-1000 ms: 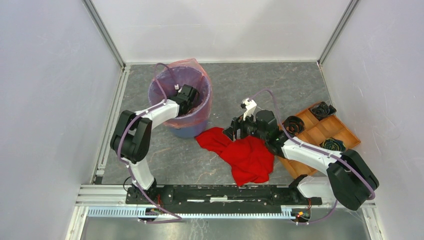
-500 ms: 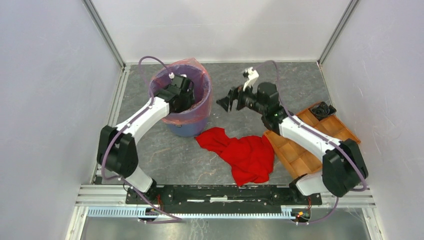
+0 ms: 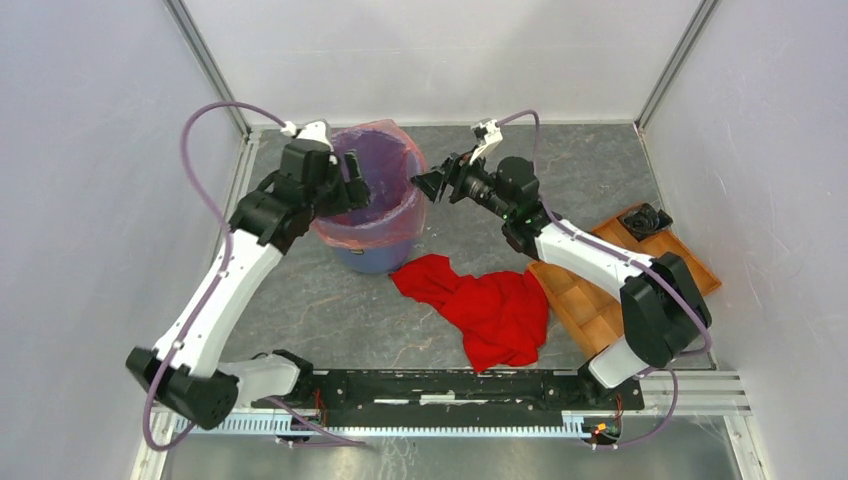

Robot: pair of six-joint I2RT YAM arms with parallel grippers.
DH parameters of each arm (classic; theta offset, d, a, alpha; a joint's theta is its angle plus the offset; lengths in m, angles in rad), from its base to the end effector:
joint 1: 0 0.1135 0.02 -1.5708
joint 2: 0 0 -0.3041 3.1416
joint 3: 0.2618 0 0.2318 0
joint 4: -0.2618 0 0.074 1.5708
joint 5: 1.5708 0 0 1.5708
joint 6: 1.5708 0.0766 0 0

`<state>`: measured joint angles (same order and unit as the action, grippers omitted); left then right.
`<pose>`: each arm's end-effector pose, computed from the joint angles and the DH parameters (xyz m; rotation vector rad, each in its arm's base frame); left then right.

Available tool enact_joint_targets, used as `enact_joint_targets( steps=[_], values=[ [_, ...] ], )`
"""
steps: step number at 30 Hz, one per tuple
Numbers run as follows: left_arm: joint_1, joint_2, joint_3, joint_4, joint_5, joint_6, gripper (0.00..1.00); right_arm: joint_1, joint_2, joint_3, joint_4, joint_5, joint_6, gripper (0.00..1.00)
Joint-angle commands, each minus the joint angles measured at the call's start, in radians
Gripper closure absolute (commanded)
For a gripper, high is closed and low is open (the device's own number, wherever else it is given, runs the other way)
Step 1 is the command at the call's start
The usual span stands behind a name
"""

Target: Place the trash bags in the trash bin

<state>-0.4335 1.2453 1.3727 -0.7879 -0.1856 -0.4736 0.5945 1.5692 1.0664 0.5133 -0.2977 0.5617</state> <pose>0.2374 -0.0943 0.3980 -0.1463 2.2290 -0.2919 0.3120 0.2381 0.3638 -0.2786 1.6550 1.1247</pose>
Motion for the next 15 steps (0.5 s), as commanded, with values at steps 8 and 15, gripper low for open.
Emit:
enact_joint_targets(
  steps=[8,15],
  values=[
    [0.007,-0.271,-0.134,-0.092,-0.330,-0.111,0.11,0.354,-0.167,-0.260,0.230,0.617,0.081,0.24],
    [0.016,-0.151,-0.161,0.018,-0.281,-0.045,0.11,0.415,-0.166,-0.244,0.202,0.609,-0.001,0.18]
  ],
)
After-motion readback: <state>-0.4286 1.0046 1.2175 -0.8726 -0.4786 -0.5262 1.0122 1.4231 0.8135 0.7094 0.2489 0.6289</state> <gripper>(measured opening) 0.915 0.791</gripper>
